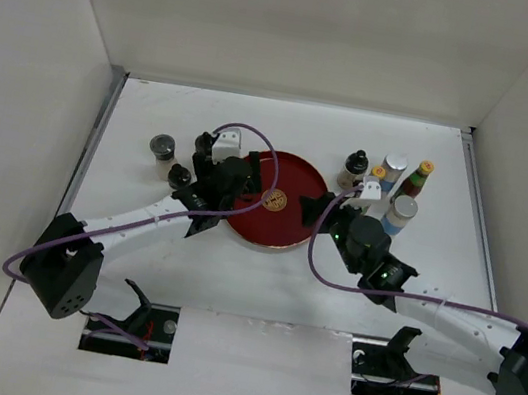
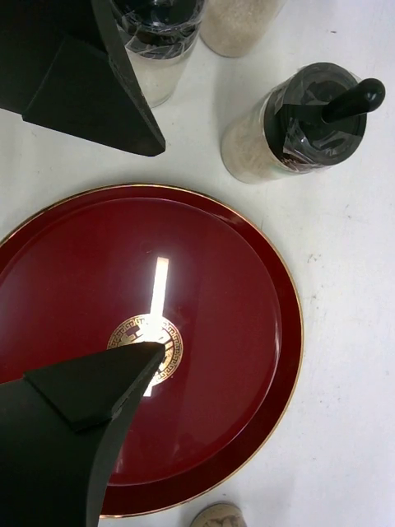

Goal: Organize the condiment bottles

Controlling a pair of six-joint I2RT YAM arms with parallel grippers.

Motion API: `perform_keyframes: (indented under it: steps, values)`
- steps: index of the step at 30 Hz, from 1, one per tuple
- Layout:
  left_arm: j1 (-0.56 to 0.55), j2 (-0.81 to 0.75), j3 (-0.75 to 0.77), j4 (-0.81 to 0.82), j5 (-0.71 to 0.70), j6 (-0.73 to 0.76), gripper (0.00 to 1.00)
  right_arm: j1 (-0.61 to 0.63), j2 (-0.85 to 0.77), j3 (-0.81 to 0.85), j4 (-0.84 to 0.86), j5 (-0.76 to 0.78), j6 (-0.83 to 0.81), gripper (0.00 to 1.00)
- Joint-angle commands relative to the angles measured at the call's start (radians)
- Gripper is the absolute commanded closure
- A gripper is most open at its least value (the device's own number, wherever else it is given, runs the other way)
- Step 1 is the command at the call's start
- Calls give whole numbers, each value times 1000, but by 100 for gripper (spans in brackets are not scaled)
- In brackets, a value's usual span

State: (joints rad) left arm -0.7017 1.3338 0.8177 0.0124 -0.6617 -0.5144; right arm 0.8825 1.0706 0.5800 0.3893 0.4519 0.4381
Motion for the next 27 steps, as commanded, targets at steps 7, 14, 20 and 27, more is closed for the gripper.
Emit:
perform_keyframes:
  steps: [7,14,20,27]
  values:
    - [-51,-39,-64,115,56,4,0,-50,-80,127,-116,21,-36,84]
    - [-135,-61,-109,188,-10,73,0,-139,-70,274,-358,223,-51,90]
    - [-146,-126,-206,325,37,59,0,-274,-64,336,-440,261,-91,81]
    - [-103,-156,-285,419,192,7,57,-356,50,411,-478,225,-157,41]
